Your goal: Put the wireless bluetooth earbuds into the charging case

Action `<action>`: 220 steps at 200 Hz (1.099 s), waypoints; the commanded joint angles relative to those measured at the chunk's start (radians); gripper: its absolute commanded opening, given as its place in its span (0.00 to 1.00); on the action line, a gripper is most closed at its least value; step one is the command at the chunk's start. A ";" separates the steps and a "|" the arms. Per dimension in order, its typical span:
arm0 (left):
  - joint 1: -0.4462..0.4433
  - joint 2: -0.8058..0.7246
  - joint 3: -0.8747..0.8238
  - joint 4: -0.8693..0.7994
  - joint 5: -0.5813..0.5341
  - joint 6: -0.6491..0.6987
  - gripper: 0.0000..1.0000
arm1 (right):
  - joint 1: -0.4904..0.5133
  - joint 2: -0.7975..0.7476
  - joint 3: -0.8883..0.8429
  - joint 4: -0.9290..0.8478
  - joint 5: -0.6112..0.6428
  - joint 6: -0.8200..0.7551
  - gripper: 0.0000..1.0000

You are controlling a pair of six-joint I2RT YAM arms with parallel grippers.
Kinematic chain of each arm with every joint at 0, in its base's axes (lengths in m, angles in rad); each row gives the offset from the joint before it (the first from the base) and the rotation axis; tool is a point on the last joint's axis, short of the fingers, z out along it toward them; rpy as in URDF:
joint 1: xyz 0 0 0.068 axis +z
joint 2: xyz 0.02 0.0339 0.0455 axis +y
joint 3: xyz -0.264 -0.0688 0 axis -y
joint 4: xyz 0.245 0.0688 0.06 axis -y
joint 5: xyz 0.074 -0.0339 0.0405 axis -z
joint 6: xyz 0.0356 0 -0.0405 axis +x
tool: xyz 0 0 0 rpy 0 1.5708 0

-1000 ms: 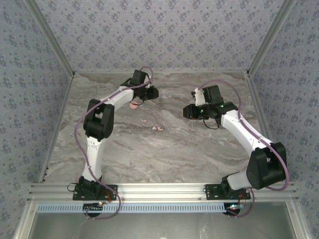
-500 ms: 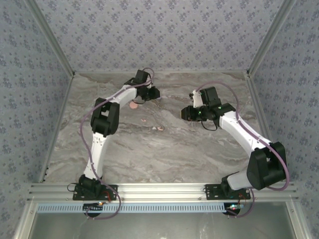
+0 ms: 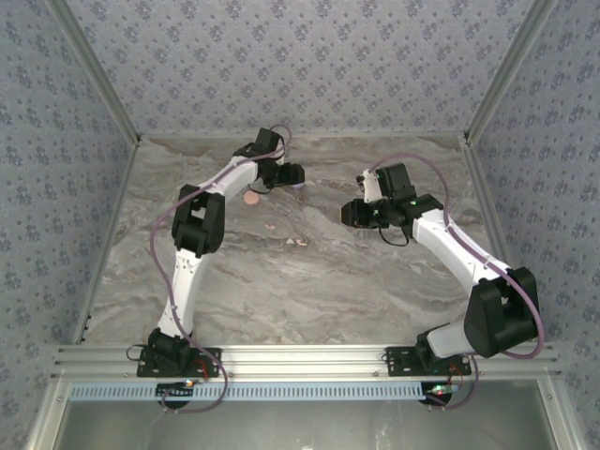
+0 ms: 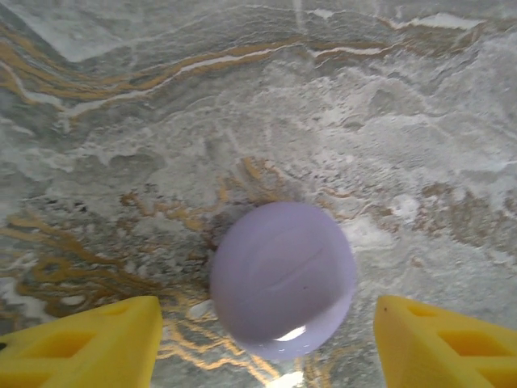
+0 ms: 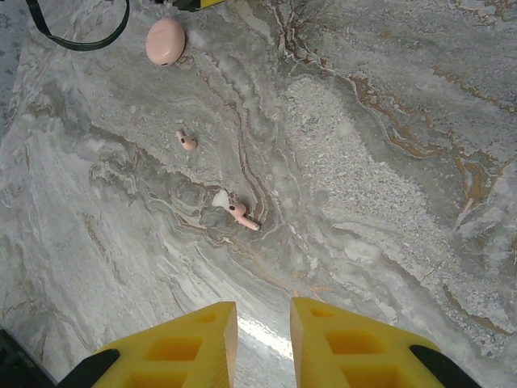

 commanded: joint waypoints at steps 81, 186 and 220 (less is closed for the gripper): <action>0.022 -0.352 -0.221 -0.123 -0.305 0.166 0.74 | -0.001 -0.007 -0.013 -0.036 0.048 -0.019 0.29; 0.072 -0.337 -0.364 -0.131 -0.379 0.116 0.83 | -0.003 -0.005 -0.013 -0.046 0.056 -0.023 0.32; 0.080 -0.292 -0.357 -0.126 -0.358 0.119 0.84 | -0.001 -0.007 -0.013 -0.048 0.058 -0.021 0.32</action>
